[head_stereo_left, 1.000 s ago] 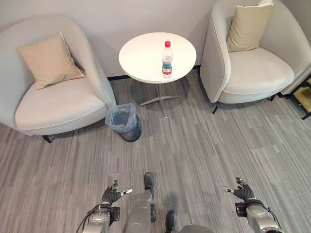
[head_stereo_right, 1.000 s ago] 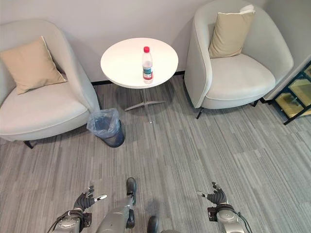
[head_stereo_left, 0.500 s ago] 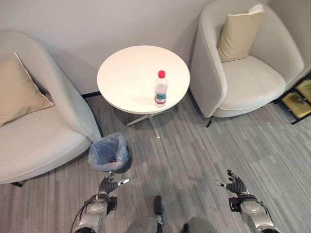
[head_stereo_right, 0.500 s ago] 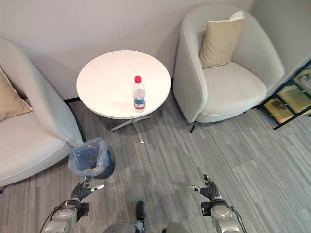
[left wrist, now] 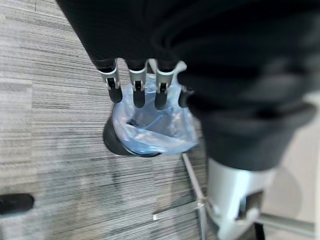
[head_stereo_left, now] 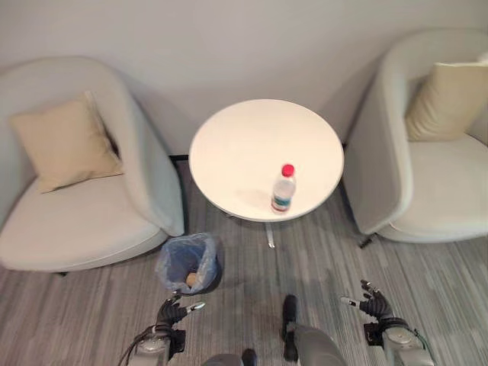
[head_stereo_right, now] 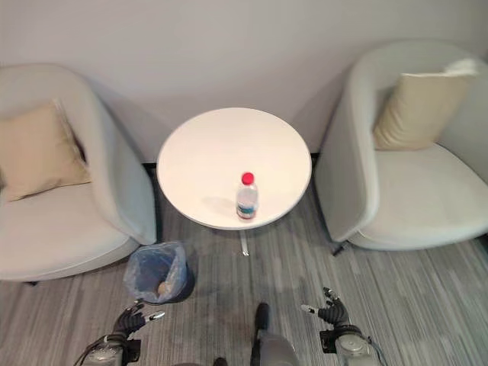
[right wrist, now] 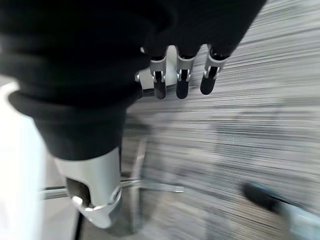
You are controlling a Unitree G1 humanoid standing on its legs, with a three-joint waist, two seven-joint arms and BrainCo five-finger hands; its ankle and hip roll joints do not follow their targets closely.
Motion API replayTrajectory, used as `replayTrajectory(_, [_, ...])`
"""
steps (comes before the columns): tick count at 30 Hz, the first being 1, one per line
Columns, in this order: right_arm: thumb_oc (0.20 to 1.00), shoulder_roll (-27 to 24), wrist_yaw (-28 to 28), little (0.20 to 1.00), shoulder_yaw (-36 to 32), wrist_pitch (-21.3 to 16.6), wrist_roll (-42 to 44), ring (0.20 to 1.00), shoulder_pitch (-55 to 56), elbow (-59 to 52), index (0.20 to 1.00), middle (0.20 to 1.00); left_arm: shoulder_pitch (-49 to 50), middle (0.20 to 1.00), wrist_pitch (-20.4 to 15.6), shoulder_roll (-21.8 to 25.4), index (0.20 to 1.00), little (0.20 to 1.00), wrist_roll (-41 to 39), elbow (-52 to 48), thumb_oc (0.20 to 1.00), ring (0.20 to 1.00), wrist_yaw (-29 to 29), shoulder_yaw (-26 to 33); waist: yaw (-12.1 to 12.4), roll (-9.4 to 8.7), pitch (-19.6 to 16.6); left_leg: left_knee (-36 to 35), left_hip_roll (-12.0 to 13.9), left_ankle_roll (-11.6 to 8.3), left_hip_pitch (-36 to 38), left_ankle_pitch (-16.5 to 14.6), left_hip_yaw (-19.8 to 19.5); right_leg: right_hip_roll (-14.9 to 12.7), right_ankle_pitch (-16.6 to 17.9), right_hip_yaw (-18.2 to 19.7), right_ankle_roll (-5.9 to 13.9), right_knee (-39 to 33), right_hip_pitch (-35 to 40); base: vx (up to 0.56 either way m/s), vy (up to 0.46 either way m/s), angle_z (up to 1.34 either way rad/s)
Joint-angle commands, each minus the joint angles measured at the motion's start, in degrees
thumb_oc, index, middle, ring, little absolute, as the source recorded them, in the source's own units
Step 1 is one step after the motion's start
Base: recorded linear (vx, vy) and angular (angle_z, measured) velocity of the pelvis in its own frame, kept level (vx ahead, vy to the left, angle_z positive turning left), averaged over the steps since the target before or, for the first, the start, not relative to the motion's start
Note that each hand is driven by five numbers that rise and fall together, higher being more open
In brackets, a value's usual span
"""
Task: Gather garbage on tea table into small bin, then transfer packed bag to large trash can.
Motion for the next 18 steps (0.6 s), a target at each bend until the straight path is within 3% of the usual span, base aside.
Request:
replayTrajectory(1, [1.0, -2.77, -1.21, 1.0, 0.27, -1.32, -0.31, 1.0, 1.68, -1.34, 1.0, 1.0, -2.66, 1.0, -0.99, 1.54, 1.0, 1.0, -0.29, -0.96, 1.0, 1.0, -0.28, -0.78, -1.9, 0.11, 0.31, -5.03, 6.21, -1.58, -2.02, 0.51, 0.55, -0.05, -11.91, 1.34, 7.5, 3.69, 2.69, 0.14, -0.007, 0.08])
replayTrajectory(4, [1.0, -3.61, -1.24, 1.0, 0.23, -1.21, -1.0, 1.0, 1.48, -2.0, 1.0, 1.0, -3.02, 1.0, -0.88, 1.41, 1.0, 1.0, 0.45, -0.31, 1.0, 1.0, -0.43, -1.3, -1.81, -0.49, -0.01, -8.75, 6.77, -1.58, -3.73, 1.29, 1.55, -0.52, -12.23, 0.31, 7.96, 2.08, 4.57, 0.1, 0.019, 0.09])
replayTrajectory(6, [1.0, -4.47, -1.58, 1.0, 0.42, -1.58, -2.23, 1.0, 1.42, -4.69, 1.0, 1.0, -3.1, 1.0, -0.98, 1.63, 1.0, 1.0, 0.89, -0.58, 1.0, 1.0, -0.16, -1.3, -1.14, -0.79, 0.09, -12.87, 8.06, -2.41, -5.91, 4.91, 1.84, -0.43, -12.52, 0.31, 8.51, 0.95, 6.38, 0.11, 0.059, 0.05])
replayTrajectory(8, [1.0, -4.79, -1.74, 1.0, 0.56, -1.72, -3.53, 1.0, 1.5, -7.06, 1.0, 1.0, -2.51, 1.0, -1.05, 1.56, 1.0, 1.0, 0.68, -1.17, 1.0, 1.0, 0.14, -0.78, -0.54, -0.55, 0.15, -15.26, 8.52, -2.73, -6.14, 5.92, 0.62, -0.02, -13.11, 1.07, 8.64, 1.27, 7.17, 0.14, 0.121, -0.02])
replayTrajectory(18, [1.0, -8.98, 0.28, 1.0, 2.33, -2.01, -13.94, 1.0, 0.5, -20.13, 1.0, 1.0, 0.16, 1.0, -1.57, 3.64, 1.0, 1.0, 3.02, -0.04, 1.0, 1.0, 0.01, 2.19, 0.15, -0.48, -2.3, -17.6, 6.26, -0.31, -0.96, 3.55, 3.14, -2.87, -13.01, 3.44, 11.09, 3.5, 8.69, 0.11, 0.155, -0.2])
